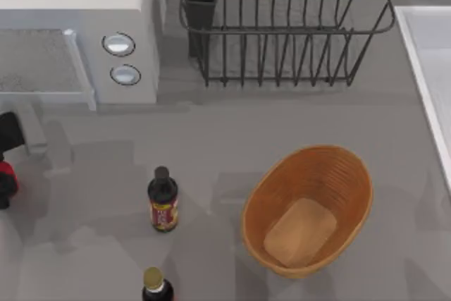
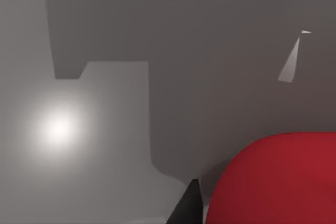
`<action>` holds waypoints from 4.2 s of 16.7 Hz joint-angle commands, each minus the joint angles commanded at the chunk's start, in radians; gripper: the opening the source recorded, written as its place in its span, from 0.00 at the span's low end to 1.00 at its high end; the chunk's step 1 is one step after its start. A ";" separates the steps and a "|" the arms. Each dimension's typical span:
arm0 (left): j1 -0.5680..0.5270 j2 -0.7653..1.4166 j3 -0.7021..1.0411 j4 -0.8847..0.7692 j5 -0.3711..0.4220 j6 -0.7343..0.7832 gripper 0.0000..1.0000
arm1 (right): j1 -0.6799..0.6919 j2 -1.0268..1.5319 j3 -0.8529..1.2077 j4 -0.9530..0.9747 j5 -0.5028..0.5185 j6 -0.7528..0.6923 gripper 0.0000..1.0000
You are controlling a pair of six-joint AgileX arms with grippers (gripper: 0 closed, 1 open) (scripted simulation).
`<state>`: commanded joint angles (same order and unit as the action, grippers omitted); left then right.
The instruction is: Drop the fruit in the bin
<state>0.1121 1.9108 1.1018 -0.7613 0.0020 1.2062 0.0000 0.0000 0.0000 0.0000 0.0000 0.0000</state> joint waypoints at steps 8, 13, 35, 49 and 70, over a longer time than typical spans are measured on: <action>0.029 -0.190 0.064 -0.142 -0.022 -0.008 0.00 | 0.000 0.000 0.000 0.000 0.000 0.000 1.00; 0.024 -0.268 0.234 -0.307 -0.026 -0.011 0.00 | 0.000 0.000 0.000 0.000 0.000 0.000 1.00; -0.272 -0.154 0.523 -0.579 0.098 -0.370 0.00 | 0.000 0.000 0.000 0.000 0.000 0.000 1.00; -0.977 0.130 0.885 -0.612 0.117 -1.888 0.00 | 0.000 0.000 0.000 0.000 0.000 0.000 1.00; -1.073 0.213 0.726 -0.396 0.075 -2.135 0.00 | 0.000 0.000 0.000 0.000 0.000 0.000 1.00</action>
<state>-0.9610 2.1239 1.8273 -1.1577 0.0767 -0.9286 0.0000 0.0000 0.0000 0.0000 0.0000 0.0000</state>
